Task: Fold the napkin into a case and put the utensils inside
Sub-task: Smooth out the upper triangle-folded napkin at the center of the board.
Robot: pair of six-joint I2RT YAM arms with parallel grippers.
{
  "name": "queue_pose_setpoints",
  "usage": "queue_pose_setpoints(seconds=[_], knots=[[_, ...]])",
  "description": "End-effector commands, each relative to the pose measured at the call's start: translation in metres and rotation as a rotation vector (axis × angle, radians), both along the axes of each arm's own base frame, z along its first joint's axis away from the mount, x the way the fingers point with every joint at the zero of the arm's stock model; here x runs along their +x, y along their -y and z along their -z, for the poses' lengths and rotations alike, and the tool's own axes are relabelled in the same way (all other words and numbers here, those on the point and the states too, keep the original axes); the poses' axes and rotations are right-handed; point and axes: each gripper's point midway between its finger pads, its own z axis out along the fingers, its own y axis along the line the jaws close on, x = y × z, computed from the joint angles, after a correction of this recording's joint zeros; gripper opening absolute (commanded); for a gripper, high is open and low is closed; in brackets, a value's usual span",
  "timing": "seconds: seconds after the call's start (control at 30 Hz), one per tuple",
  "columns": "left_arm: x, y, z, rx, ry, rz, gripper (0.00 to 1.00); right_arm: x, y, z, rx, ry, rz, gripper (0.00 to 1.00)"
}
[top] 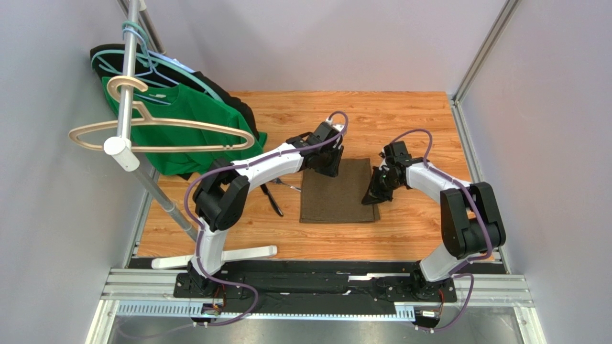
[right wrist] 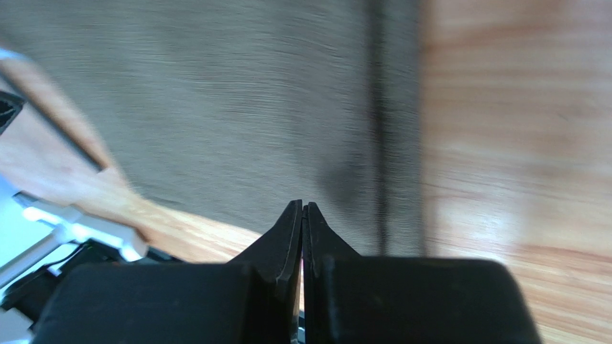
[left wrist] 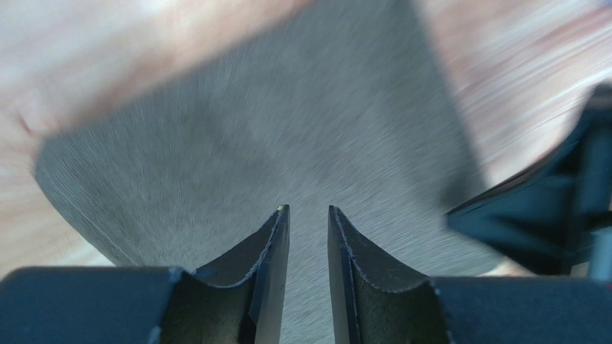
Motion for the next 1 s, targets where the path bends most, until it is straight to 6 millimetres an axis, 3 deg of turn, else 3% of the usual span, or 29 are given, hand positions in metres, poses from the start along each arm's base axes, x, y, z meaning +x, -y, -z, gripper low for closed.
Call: queue_pose_setpoints(seconds=[0.0,0.03,0.13,0.23,0.27,0.3,0.4,0.5,0.57,0.63,0.7,0.8,0.97], knots=[[-0.014,-0.012,-0.007,-0.006,0.005,0.015,0.34,0.003,0.024,0.022,-0.11,-0.006,0.052,0.0],[-0.017,-0.012,-0.008,-0.014,0.001,0.021,0.35,0.003,0.044,0.03,-0.196,-0.01,0.104,0.0],[-0.025,-0.011,-0.007,-0.021,-0.009,0.036,0.39,0.015,0.079,0.029,-0.347,0.034,0.163,0.0],[-0.03,-0.008,-0.003,-0.039,-0.037,0.045,0.39,0.029,0.105,0.032,-0.499,0.033,0.183,0.0],[-0.029,-0.005,-0.003,-0.045,-0.041,0.047,0.4,0.044,0.109,0.024,-0.524,0.061,0.198,0.0],[-0.029,-0.004,-0.002,-0.05,-0.044,0.047,0.4,0.044,0.112,0.025,-0.544,0.037,0.197,0.0],[-0.026,0.001,-0.002,-0.046,-0.046,0.06,0.4,0.054,0.1,0.001,-0.488,0.097,0.183,0.05],[-0.017,0.0,0.006,-0.01,-0.037,0.041,0.4,0.049,0.092,-0.018,-0.451,0.143,0.165,0.11],[-0.008,-0.002,0.014,0.018,-0.032,0.021,0.4,0.047,0.069,-0.035,-0.314,0.188,0.129,0.16],[0.001,-0.004,0.02,0.037,-0.017,0.002,0.4,0.037,0.045,-0.035,-0.176,0.18,0.088,0.23],[0.006,-0.007,0.027,0.051,-0.029,-0.011,0.4,0.035,0.031,-0.027,-0.089,0.168,0.095,0.24],[0.0,-0.004,0.044,0.065,-0.086,0.002,0.4,0.026,0.038,0.001,-0.11,0.092,0.132,0.23],[-0.03,0.002,0.074,0.064,-0.173,0.007,0.39,0.025,0.089,0.034,-0.256,0.047,0.289,0.22]])
